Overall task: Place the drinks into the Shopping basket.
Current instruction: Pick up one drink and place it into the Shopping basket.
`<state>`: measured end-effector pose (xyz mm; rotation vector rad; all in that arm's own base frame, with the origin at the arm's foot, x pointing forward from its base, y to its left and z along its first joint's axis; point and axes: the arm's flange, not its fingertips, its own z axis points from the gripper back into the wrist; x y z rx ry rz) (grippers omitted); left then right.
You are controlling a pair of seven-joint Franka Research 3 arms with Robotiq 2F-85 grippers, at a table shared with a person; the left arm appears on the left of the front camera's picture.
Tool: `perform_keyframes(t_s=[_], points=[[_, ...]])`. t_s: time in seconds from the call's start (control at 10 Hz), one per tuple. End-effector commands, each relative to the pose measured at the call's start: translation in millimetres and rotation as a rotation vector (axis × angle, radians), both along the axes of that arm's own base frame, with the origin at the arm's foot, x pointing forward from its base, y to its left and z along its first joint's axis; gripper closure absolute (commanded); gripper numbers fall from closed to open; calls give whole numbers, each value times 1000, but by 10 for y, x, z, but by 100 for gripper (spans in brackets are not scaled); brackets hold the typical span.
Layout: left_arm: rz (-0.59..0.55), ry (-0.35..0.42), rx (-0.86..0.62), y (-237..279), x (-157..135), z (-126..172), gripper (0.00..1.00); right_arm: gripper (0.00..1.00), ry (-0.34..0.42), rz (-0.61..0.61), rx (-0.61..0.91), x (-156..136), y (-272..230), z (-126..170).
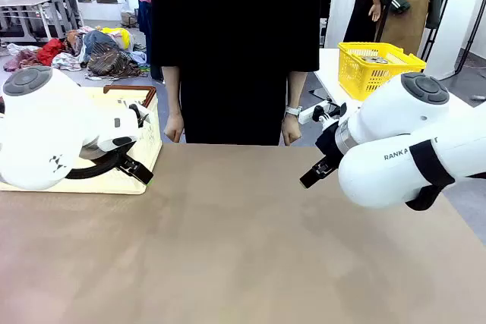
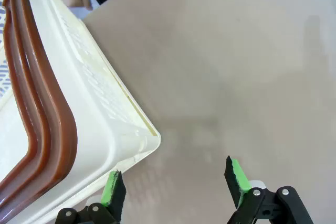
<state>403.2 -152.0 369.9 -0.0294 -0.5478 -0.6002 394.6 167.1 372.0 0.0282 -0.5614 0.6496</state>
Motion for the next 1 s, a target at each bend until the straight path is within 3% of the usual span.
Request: perform_keyframes(t_s=[0.0, 0.9], points=[[0, -2, -1, 0, 2, 5, 0, 0, 0, 0, 0, 0, 0, 0], [0, -2, -1, 0, 2, 5, 0, 0, 0, 0, 0, 0, 0, 0]])
